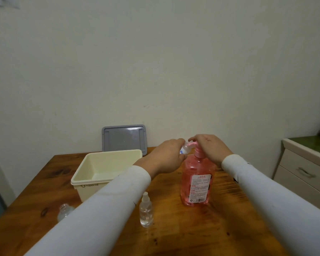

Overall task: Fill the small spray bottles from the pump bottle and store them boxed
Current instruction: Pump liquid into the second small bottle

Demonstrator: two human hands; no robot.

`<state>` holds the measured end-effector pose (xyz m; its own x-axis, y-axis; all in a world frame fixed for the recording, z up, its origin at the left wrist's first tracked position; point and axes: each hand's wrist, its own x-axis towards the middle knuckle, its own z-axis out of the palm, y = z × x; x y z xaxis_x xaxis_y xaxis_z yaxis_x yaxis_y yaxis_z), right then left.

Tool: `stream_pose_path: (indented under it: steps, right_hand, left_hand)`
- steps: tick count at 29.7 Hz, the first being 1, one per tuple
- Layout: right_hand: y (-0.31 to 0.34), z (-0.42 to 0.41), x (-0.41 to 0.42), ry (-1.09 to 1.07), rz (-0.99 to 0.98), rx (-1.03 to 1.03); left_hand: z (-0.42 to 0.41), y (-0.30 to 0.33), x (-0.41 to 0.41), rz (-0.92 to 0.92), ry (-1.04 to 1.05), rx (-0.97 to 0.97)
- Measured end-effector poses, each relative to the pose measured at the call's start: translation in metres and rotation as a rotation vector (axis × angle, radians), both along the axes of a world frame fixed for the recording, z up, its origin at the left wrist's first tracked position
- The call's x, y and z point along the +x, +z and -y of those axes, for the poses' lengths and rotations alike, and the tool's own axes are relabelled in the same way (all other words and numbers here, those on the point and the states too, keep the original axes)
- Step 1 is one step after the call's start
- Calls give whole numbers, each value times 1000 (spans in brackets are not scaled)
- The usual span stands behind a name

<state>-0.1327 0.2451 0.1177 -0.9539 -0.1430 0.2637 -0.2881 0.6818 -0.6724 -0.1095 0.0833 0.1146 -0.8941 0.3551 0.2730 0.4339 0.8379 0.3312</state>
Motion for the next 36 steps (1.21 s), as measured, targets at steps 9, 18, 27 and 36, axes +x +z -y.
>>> stream_pose_path:
  steps: [9, 18, 27, 36]
  right_hand:
    - [9, -2, 1, -9, -13, -33]
    - [7, -1, 0, -15, -9, -19]
    - [-1, 0, -3, 8, 2, -91]
    - [15, -4, -2, 20, -15, -18]
  left_hand:
    - [-2, 7, 2, -18, 3, 32]
    - [-1, 5, 2, 8, 9, 29]
    - [0, 1, 2, 13, 11, 54]
    - [1, 12, 1, -8, -16, 40]
